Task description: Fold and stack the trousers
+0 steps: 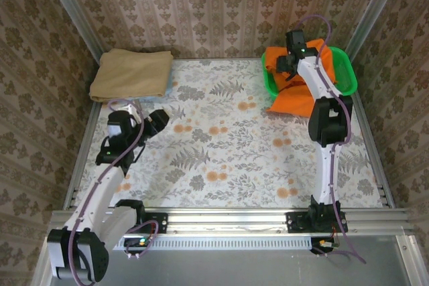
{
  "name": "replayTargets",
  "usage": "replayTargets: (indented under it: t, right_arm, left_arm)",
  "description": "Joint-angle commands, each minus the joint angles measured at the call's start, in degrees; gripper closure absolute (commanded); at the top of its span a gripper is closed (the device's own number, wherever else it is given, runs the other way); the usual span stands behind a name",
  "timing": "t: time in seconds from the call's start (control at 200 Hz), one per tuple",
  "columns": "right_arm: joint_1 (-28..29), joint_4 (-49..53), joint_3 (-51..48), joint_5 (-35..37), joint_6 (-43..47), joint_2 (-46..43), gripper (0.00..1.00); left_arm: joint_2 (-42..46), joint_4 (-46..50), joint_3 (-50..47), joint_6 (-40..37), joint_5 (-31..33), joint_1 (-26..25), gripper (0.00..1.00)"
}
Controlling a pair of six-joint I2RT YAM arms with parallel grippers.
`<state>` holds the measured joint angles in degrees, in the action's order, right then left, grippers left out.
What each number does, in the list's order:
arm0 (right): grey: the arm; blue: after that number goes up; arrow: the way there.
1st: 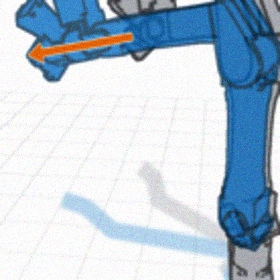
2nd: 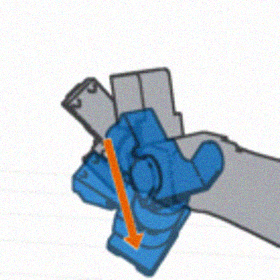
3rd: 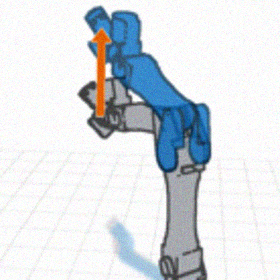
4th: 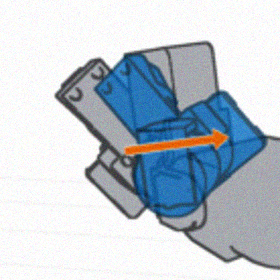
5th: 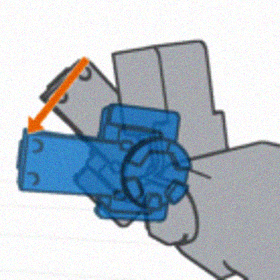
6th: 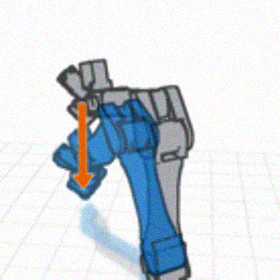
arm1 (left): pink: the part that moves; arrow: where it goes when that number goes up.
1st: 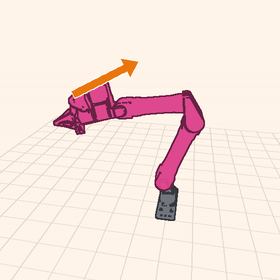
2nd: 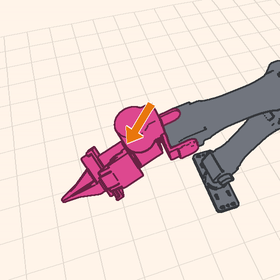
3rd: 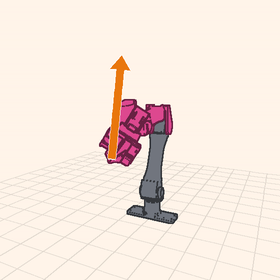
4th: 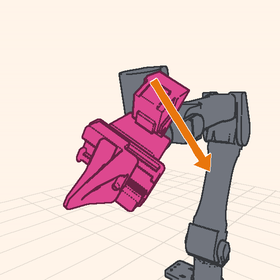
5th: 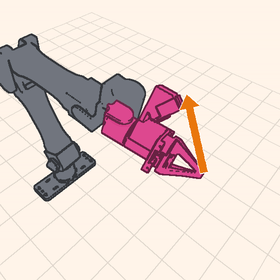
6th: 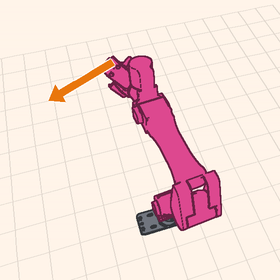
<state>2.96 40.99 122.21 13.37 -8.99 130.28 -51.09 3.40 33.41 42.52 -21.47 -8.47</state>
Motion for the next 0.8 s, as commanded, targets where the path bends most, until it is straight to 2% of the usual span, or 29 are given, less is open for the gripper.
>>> replayTargets:
  t: [0.0,0.015,0.17,0.395,0.605,0.62,0.64,0.67,0.69,0.71,0.765,0.795]
  right_arm:
    - [0.3,2.5,2.8,0.7,-0.7,1.6,0.5]
    - [0.4,2.5,3.1,0.6,-0.8,1.6,0.57]
    - [0.7,1.2,4.4,0.0,-1.4,-0.3,1.0]
    - [2.3,0.5,9.1,1.3,-1.2,-6.0,1.0]
    - [5.0,-3.0,5.8,0.7,-1.4,-13.2,1.0]
    - [5.0,-2.5,6.1,0.2,-1.5,-13.0,0.96]
    - [5.0,-1.6,6.6,-0.5,-1.7,-12.4,0.85]
    - [5.0,-0.2,7.4,-1.0,-1.7,-11.0,0.6]
    - [5.1,1.1,8.0,-1.1,-1.9,-9.9,0.51]
    - [5.0,2.1,8.5,-1.1,-2.0,-8.8,0.47]
    - [5.1,4.1,9.0,-2.0,-1.9,-6.1,0.45]
    - [5.2,4.4,8.7,-2.0,-1.8,-5.1,0.37]
  left_arm:
    - [-0.6,-3.4,-1.5,0.6,-0.8,-0.9,0.27]
    - [-0.7,-3.4,-1.5,0.6,-0.8,-1.1,0.27]
    - [-1.4,-3.7,-1.0,0.1,-1.1,-1.5,0.27]
    - [-3.1,-4.6,-0.7,-0.5,-1.4,-2.7,0.27]
    - [-3.8,-4.5,0.9,-1.4,-1.8,-5.4,0.27]
    - [-3.7,-4.3,0.9,-1.4,-1.8,-5.6,0.27]
    - [-3.8,-4.1,0.9,-1.6,-1.7,-5.7,0.27]
    - [-3.7,-4.0,0.9,-1.8,-1.6,-5.9,0.27]
    - [-3.8,-3.9,0.7,-1.9,-1.5,-6.0,0.27]
    - [-3.8,-3.9,0.5,-1.9,-1.4,-6.1,0.27]
    - [-4.0,-4.0,0.1,-2.1,-1.5,-6.2,0.27]
    - [-4.1,-4.0,-0.1,-2.2,-1.6,-6.2,0.27]
